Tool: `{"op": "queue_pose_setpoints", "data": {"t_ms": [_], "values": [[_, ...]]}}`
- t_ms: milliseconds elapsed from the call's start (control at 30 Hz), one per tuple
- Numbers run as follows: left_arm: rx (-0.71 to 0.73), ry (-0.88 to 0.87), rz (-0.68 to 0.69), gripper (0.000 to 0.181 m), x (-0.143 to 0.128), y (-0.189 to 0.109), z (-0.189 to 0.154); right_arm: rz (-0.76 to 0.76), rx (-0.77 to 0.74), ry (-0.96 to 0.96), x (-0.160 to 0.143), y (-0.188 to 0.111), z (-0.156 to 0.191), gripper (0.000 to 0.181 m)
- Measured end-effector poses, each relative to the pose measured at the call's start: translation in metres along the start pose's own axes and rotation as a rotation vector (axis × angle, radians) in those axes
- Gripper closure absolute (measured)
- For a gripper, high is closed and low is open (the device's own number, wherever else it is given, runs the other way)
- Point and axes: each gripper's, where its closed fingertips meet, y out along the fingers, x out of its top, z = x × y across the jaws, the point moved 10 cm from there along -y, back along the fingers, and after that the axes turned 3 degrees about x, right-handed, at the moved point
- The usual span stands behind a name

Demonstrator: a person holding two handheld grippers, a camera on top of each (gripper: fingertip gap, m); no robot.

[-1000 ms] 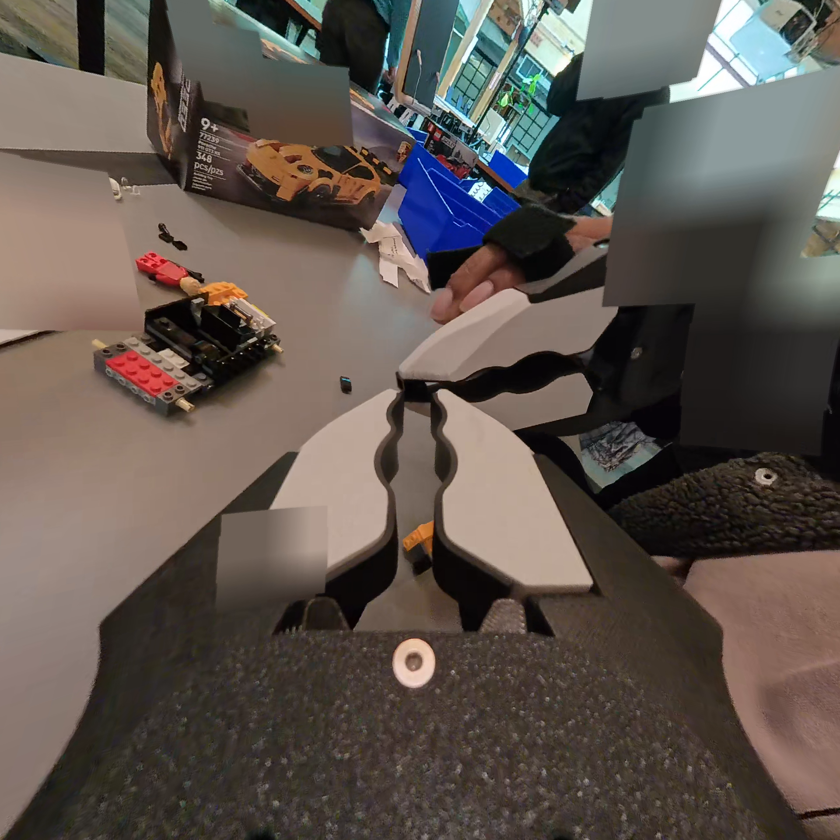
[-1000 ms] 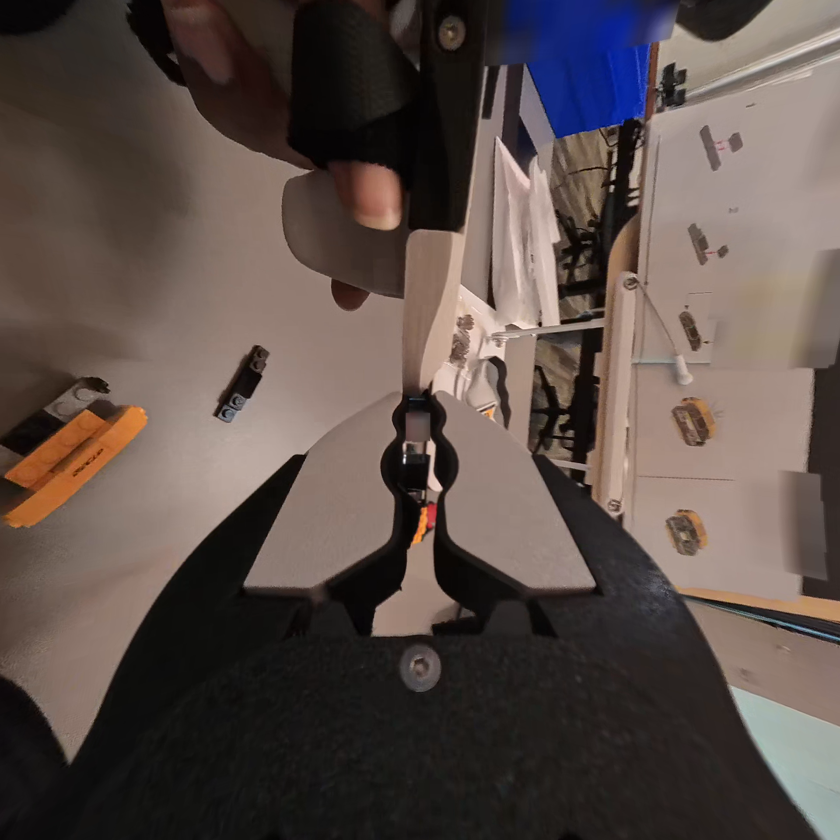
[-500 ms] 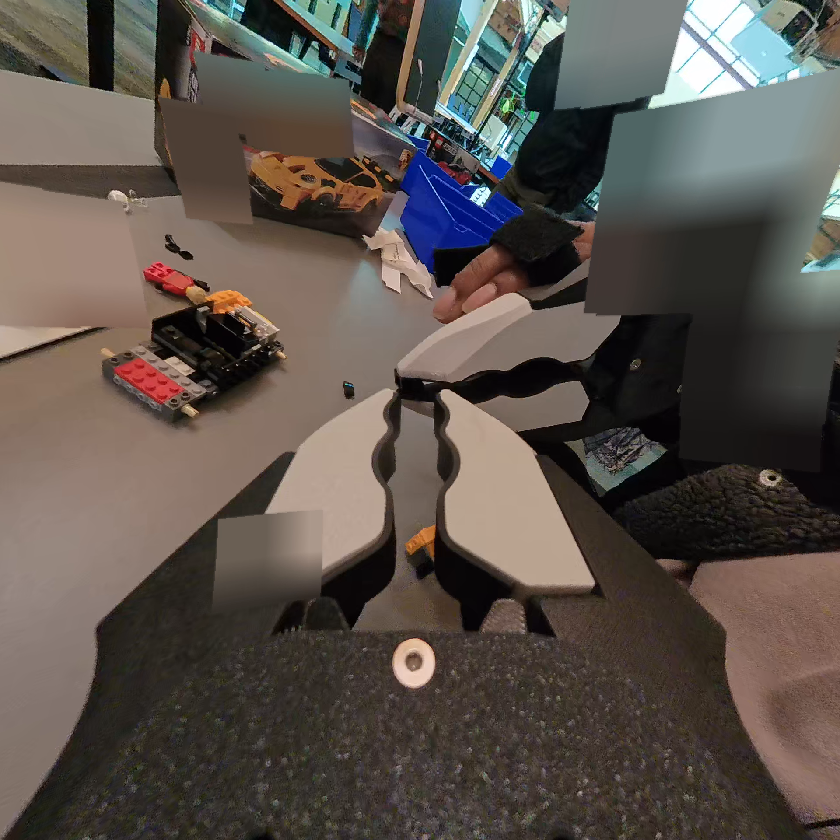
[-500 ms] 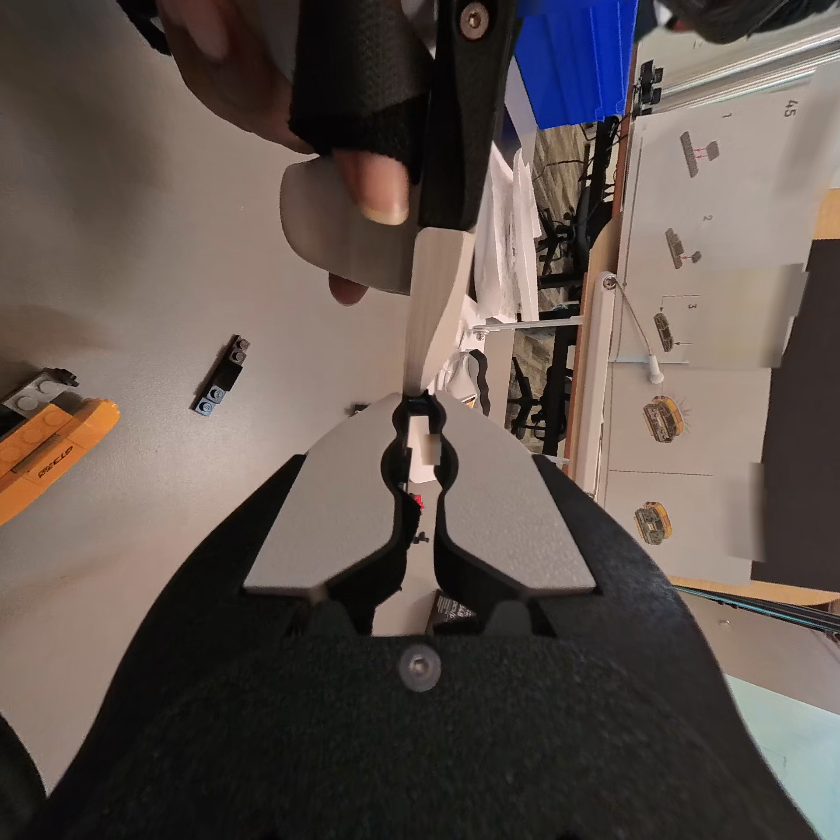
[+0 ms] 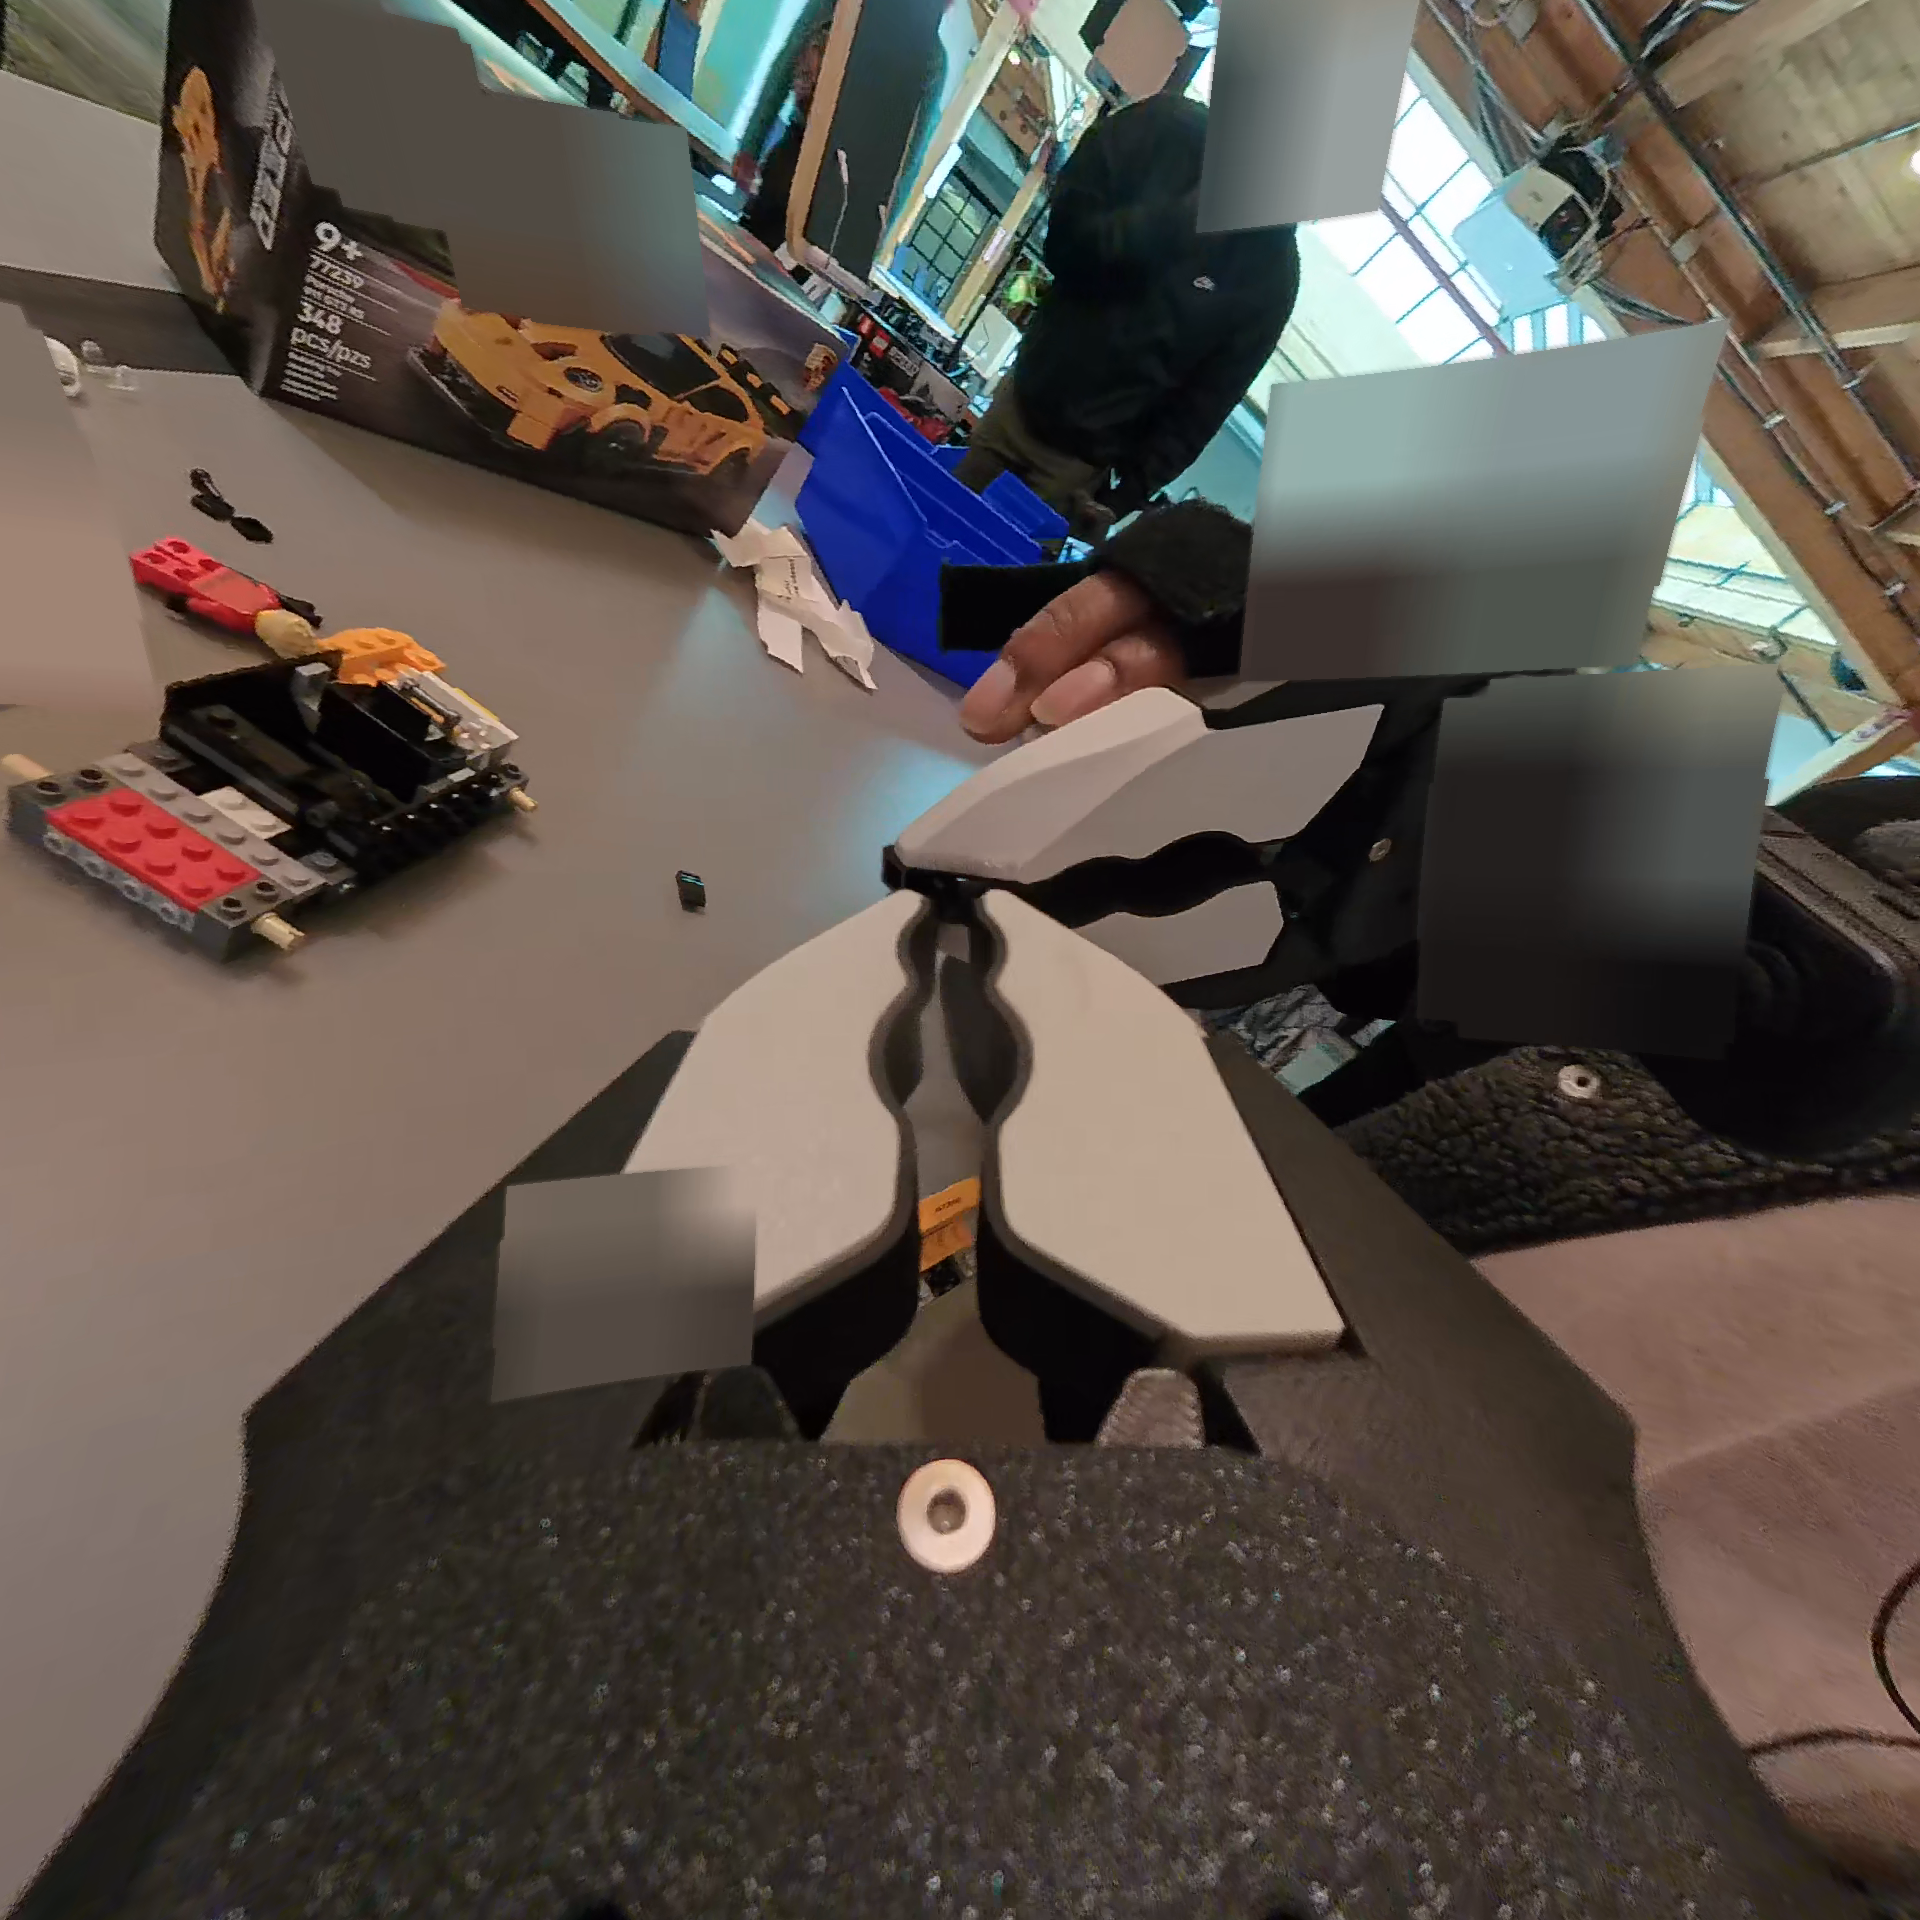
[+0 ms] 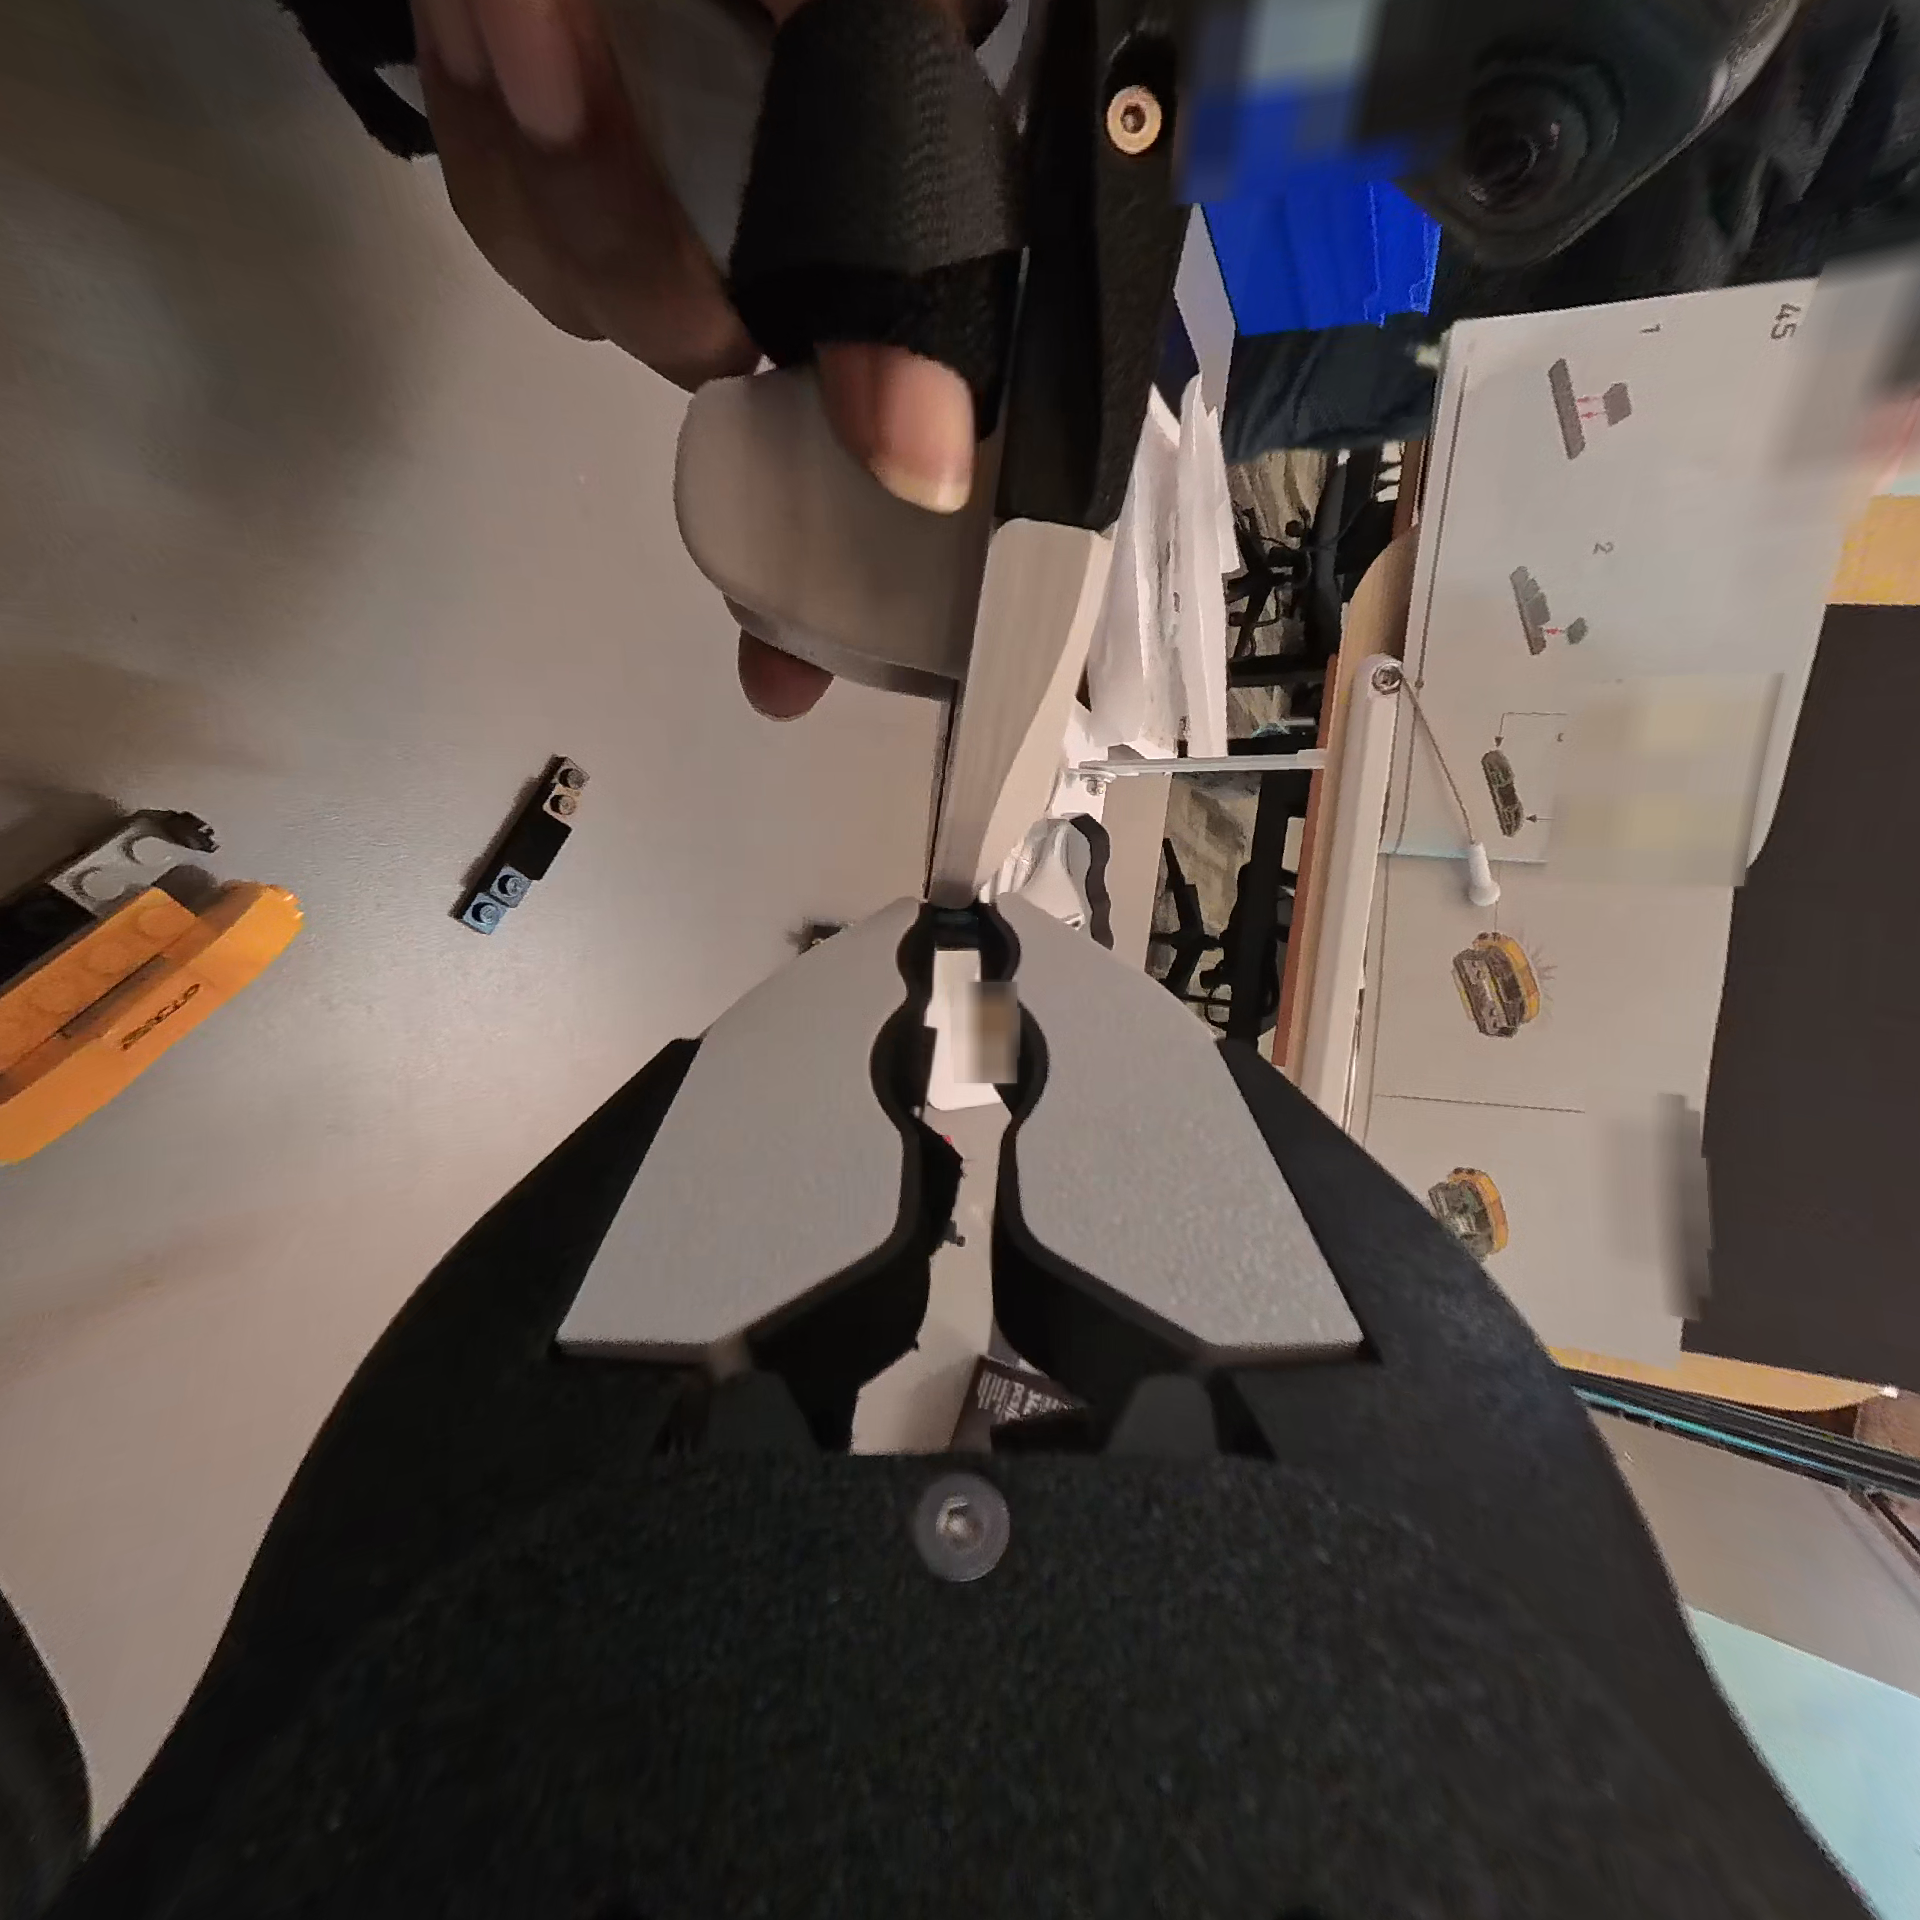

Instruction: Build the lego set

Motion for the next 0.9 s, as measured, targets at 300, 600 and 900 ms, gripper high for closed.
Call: {"op": "queue_pose_setpoints", "data": {"t_ms": [300, 600, 900], "values": [[0.003, 0.053, -0.003, 0.18, 0.003, -0.002, -0.006, -0.102, -0.017, 0.093, -0.005, -0.005, -0.001, 0.174], [-0.01, 0.052, -0.006, 0.181, 0.004, -0.005, -0.005, -0.161, -0.002, 0.176, -0.01, -0.005, -0.002, 0.173], [0.028, 0.041, 0.003, 0.165, 0.001, -0.001, -0.005, -0.147, -0.004, 0.146, -0.007, -0.003, 0.003, 0.174]]}}
